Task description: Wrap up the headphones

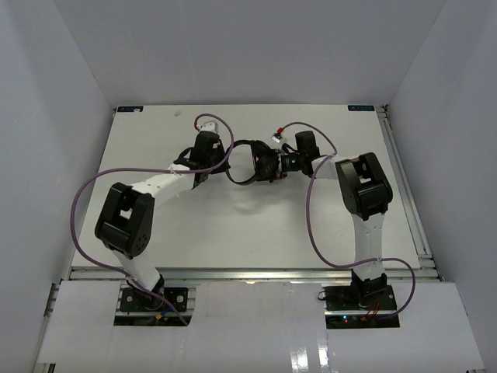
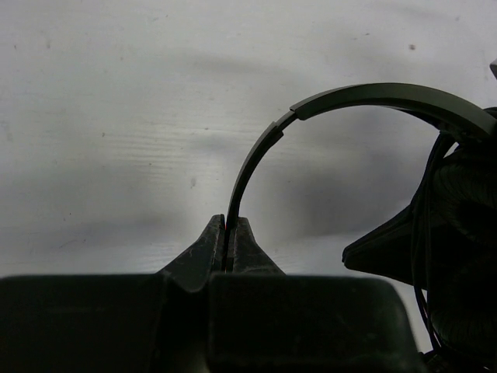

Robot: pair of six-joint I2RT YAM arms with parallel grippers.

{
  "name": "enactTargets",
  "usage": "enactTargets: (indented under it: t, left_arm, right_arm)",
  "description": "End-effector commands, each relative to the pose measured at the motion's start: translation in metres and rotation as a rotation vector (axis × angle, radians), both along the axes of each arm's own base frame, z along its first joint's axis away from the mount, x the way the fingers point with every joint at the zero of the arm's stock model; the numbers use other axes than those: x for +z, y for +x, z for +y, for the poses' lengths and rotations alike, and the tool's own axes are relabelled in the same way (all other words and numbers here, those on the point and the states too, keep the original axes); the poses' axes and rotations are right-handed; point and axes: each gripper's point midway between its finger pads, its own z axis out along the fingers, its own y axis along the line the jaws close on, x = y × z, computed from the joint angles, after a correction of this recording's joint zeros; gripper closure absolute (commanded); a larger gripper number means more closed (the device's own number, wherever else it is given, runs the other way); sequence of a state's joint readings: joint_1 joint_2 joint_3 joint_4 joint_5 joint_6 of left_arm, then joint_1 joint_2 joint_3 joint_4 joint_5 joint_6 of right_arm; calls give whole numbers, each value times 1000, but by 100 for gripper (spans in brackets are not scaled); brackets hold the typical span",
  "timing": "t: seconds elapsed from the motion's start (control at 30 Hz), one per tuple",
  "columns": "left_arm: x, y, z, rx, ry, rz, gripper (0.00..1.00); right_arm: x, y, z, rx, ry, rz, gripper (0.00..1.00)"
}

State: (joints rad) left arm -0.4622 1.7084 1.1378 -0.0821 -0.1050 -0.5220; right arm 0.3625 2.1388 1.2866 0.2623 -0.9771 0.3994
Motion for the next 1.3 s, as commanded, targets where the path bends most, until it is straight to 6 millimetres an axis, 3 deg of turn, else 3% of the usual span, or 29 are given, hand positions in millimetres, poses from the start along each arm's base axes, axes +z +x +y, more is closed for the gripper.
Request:
enactTargets:
  t: [0.0,0.1,0.4,0.73,1.0,1.27]
  left_arm:
    - [-4,15,4,92,-59,17,100]
    - [-24,15,6,117,-70,78,100]
    - [-62,16,0,171,-254,259,100]
    - [-66,20,-19,178,-448,370,100]
    - [-86,20,-8,250,-398,443,100]
    - [-92,18,0,262,-352,447,100]
  right_arm:
    - [2,11,17,-25,35,42,92]
    - [-14,14,19,-49,17,86,92]
    - [-27,13,19,-102,-4,170,91]
    - [-30,20,20,-132,-2,181,86]
    - [-25,18,17,-145,-3,177,79]
    - [-23,16,4,-175,-6,169,61]
